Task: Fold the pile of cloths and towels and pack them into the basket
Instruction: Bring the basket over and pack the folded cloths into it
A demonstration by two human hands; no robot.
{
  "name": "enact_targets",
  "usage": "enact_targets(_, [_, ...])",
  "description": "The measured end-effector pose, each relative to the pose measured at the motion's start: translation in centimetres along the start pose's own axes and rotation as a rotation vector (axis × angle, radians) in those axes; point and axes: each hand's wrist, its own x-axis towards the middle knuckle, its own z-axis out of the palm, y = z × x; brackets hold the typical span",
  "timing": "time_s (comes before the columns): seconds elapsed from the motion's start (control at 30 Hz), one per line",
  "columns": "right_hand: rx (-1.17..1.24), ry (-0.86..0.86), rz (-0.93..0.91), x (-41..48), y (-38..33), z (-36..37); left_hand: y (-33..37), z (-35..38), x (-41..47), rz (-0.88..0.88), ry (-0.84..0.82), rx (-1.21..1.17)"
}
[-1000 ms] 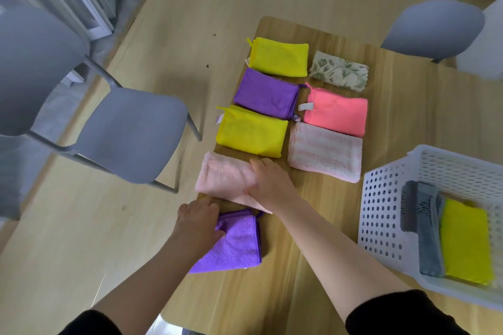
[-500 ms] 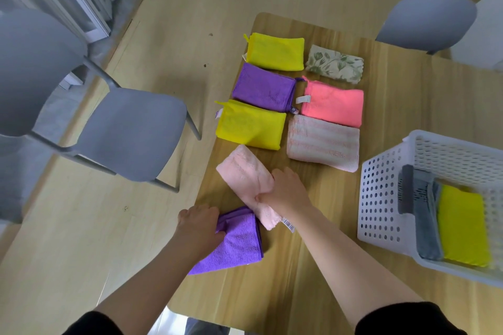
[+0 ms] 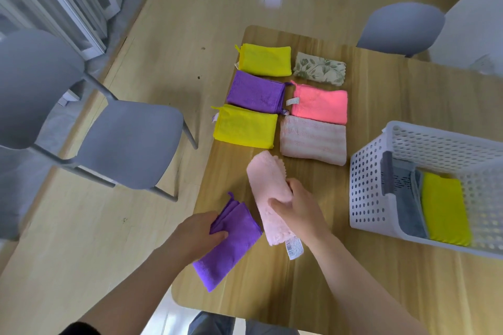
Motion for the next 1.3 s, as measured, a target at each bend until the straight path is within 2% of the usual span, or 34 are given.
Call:
enact_targets(0.23, [0.137,0.108,0.058,-4.9,0.2,-2.3,1.7,-1.0,-2.9,0.041,0.145,-0.218])
enact_targets(0.4, [0.270,0.169,0.044,-8.8,-0.1,-4.5,3.7,-1.6,-4.8,0.090,0.190,-0.342])
enact_targets(0.73, [0.439,0.358,0.014,-13.6,0.5,-10.4,10.9,-2.6,-7.2,0.231,0.281,-0.421])
enact_targets(1.1, [0.498,0.443,0.002,-15.7,9.4,-20.4,23.5,1.6,-8.0,0.278,0.306,-0.549])
enact_targets(1.3, [0.493,0.409,0.040,-15.6,14.0,-24.2,27.8,4.7,-7.5,0.255,0.335,-0.615])
